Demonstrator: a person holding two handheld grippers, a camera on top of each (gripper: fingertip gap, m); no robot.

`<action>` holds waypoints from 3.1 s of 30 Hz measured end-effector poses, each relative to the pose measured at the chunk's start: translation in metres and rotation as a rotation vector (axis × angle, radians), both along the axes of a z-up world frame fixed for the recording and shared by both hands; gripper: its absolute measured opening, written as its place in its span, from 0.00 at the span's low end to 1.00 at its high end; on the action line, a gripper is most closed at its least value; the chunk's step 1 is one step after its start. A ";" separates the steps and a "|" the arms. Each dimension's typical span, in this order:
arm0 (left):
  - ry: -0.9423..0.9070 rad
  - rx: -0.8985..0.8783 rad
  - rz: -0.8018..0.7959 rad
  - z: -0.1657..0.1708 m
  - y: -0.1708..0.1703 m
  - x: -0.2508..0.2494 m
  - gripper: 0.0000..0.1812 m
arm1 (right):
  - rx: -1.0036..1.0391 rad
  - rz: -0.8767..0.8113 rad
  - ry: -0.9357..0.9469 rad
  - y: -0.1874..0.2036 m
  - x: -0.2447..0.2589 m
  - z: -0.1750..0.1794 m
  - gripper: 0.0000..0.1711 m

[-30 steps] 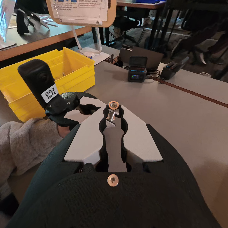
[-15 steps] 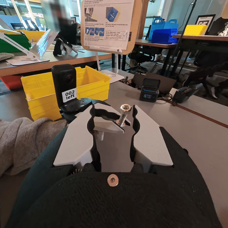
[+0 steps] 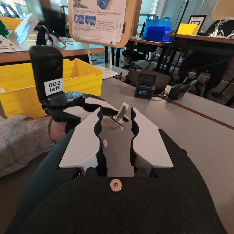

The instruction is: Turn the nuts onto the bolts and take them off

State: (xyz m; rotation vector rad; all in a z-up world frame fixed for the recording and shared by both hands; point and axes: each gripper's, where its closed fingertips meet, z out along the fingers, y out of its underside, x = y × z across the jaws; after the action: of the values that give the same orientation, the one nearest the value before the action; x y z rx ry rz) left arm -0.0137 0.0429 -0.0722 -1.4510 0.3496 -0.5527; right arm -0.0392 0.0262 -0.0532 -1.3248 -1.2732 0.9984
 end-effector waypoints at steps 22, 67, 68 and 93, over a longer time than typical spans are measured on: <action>0.130 0.138 0.308 0.019 -0.004 -0.045 0.08 | 0.044 -0.048 -0.181 0.032 -0.048 -0.078 0.15; 0.235 -0.026 0.547 -0.006 -0.072 -0.031 0.09 | 0.512 -0.220 0.184 0.040 -0.039 -0.026 0.00; 0.209 -0.043 0.554 -0.007 -0.076 -0.032 0.09 | 0.506 -0.229 0.187 0.041 -0.038 -0.026 0.00; 0.459 0.210 1.612 0.057 -0.405 -0.271 0.08 | 0.464 0.547 0.093 -0.184 -0.266 0.073 0.10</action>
State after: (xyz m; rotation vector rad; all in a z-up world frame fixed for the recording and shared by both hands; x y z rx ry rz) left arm -0.2844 -0.3618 -0.0157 -1.1943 -0.4400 1.0853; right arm -0.3054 -0.1577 0.0197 -0.5767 -1.7133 1.0271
